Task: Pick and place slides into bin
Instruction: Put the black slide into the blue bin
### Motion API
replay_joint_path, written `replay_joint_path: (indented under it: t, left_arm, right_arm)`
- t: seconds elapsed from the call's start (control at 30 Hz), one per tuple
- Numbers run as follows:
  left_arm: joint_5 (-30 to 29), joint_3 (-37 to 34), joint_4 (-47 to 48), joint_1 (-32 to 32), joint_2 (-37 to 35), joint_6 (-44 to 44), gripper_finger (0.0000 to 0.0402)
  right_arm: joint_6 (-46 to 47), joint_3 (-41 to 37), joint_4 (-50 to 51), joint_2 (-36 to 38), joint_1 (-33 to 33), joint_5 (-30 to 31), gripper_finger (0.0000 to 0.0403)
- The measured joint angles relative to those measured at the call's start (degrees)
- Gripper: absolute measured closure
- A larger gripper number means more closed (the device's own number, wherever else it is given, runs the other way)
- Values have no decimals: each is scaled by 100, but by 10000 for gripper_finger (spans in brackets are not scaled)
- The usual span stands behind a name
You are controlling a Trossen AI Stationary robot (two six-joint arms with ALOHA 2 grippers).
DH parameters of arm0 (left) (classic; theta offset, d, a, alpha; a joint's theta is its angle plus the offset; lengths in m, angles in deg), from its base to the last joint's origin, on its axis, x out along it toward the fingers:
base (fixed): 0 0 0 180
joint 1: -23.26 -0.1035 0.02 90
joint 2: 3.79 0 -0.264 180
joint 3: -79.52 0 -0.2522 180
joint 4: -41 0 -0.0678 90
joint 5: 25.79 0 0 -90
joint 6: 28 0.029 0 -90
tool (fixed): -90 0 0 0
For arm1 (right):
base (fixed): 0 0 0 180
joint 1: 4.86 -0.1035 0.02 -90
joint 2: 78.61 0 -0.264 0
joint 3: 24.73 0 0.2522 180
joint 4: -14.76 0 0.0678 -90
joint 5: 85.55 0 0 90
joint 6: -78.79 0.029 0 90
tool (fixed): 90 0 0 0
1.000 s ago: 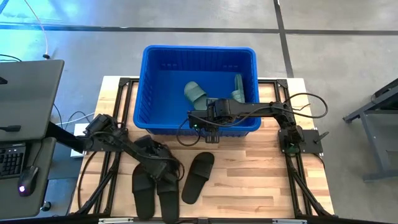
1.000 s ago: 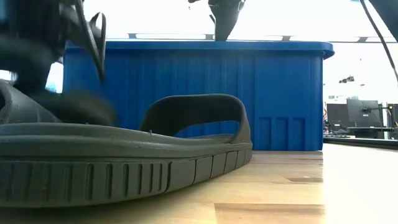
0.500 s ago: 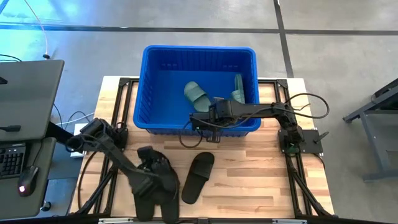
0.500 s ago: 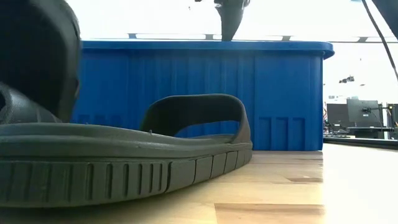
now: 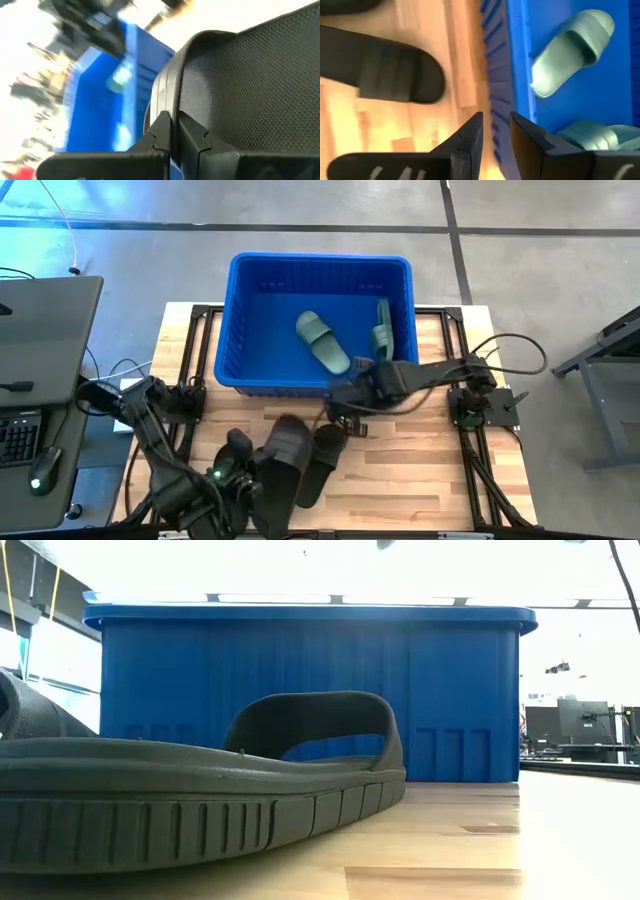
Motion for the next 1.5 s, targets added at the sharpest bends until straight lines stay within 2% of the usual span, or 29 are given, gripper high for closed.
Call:
replay_joint_path:
  t: [0.23,0.33,0.5,0.6,0.7,0.77,0.8,0.9,0.93,1.1,1.17,1.27,1.33,1.5]
  left_arm:
    - [-1720,1002,8,-719,-79,2535,401]
    - [-1757,1296,4,-1474,-248,2943,401]
    - [-519,1252,11,-3331,-516,3290,401]
    - [-24,1237,-135,-4413,-505,3729,401]
    - [368,1241,-920,-5246,-408,4565,401]
    - [893,1163,-1754,-5676,-312,5326,401]
    - [1202,1092,-2269,-5835,-278,5731,401]
    - [2607,736,-3521,-6294,-235,6457,401]
    - [2755,597,-3826,-6387,-180,6591,401]
    - [2805,-258,-4364,-6818,15,6891,401]
    - [3192,-689,-4473,-7066,52,6909,401]
    - [3053,-1398,-4993,-7252,103,6786,401]
    - [3185,-1771,-5190,-7393,118,6727,401]
    - [3522,-2209,-5479,-7581,94,6744,391]
  right_arm:
    - [877,0,4,164,-644,119,319]
    - [1064,0,4,164,-891,158,319]
    - [1553,0,2,164,-1190,337,319]
    - [1663,0,2,164,-1335,449,319]
    - [1808,0,2,164,-1448,569,319]
    - [1894,0,2,164,-1507,674,319]
    - [1901,0,0,164,-1528,698,319]
    - [1912,0,0,164,-1575,715,319]
    - [1919,0,2,164,-1582,734,319]
    - [2052,0,0,164,-1601,933,319]
    - [2023,0,4,164,-1599,981,319]
    - [2022,0,2,164,-1599,998,319]
    - [2023,0,2,164,-1599,1038,319]
    - [2024,0,2,164,-1599,1048,319]
